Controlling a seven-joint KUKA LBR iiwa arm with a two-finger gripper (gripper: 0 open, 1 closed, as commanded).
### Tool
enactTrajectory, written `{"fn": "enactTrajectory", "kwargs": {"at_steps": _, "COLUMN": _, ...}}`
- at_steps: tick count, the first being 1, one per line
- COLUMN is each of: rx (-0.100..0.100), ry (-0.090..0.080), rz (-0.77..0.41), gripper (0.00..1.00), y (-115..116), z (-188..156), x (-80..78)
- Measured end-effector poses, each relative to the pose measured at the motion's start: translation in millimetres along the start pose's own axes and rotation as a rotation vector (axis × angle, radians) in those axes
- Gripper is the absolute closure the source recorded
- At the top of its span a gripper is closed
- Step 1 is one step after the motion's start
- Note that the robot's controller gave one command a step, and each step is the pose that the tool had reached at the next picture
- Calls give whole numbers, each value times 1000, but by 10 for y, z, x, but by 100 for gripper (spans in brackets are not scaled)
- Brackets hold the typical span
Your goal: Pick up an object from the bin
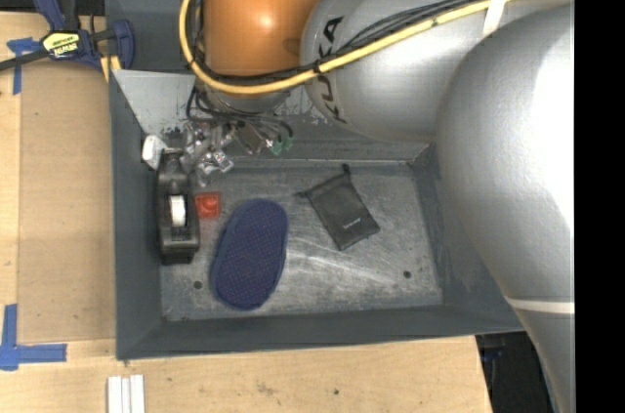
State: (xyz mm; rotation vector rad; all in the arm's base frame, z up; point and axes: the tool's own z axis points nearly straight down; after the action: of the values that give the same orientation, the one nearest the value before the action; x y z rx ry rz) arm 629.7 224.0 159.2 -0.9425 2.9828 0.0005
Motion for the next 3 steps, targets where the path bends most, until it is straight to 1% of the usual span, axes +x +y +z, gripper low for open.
{"fn": "enactTrajectory", "kwargs": {"at_steps": 1, "rx": -2, "ry": 5, "rz": -27, "gripper": 100, "y": 349, "z": -722, "x": 658}}
{"fn": "enactTrajectory", "kwargs": {"at_steps": 2, "rx": -4, "ry": 11, "rz": -25, "gripper": 0, "y": 339, "z": -671, "x": 656}}
{"fn": "enactTrajectory", "kwargs": {"at_steps": 3, "rx": 0, "ry": -14, "rz": 27, "gripper": 0, "y": 350, "z": 564, "x": 395}}
